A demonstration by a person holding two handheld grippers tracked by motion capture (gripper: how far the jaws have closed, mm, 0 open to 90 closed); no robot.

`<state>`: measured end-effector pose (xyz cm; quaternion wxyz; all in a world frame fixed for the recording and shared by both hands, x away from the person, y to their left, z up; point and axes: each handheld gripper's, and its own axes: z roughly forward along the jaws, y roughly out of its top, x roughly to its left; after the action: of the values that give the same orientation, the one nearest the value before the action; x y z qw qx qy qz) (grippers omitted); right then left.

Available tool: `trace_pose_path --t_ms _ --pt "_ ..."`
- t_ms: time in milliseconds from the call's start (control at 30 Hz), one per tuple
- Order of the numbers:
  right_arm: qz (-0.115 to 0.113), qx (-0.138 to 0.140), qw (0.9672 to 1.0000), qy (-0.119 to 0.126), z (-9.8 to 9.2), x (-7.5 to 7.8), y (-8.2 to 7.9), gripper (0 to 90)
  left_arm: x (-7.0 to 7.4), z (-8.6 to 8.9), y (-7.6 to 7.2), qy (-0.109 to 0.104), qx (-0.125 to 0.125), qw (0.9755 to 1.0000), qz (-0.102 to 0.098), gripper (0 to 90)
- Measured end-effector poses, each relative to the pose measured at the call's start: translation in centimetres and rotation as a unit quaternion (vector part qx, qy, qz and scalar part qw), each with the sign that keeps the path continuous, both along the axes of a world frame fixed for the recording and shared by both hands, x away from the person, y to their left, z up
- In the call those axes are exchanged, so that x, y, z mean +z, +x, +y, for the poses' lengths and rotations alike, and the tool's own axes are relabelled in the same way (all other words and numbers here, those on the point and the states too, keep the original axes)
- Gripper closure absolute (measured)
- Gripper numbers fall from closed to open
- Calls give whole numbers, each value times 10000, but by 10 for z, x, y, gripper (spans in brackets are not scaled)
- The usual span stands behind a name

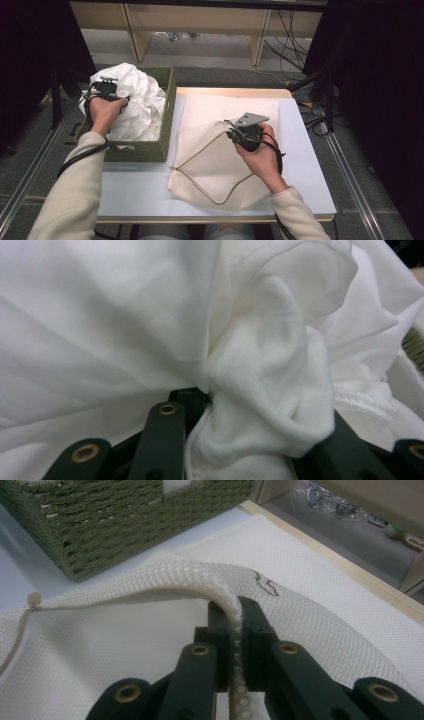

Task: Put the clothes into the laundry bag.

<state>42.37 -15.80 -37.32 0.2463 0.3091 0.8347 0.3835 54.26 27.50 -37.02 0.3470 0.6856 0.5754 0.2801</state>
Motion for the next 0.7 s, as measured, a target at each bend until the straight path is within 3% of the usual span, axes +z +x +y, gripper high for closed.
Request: trace_pose_path --t_ms 100,200,333,400,500,700 --pt "86 -79 9999 26 1 0 -2 858 19 -2 -11 -181 -85 9988 -457 670" --pt "55 -16 10000 6 0 0 -1 858 39 -4 -25 -367 -103 9948 -941 670" --pt "138 -142 9998 100 1 0 -3 858 60 -7 -47 -403 -212 9885 -1442 670" --pt "107 -58 9999 34 0 0 -2 860 67 -8 -58 -414 -277 9856 -1614 670" --pt "127 -68 9999 48 0 0 -2 862 74 -9 -70 -482 -259 9836 -1721 669" --pt "123 -63 9999 54 0 -1 -1 864 85 -4 -95 -528 -325 9768 -2048 670"
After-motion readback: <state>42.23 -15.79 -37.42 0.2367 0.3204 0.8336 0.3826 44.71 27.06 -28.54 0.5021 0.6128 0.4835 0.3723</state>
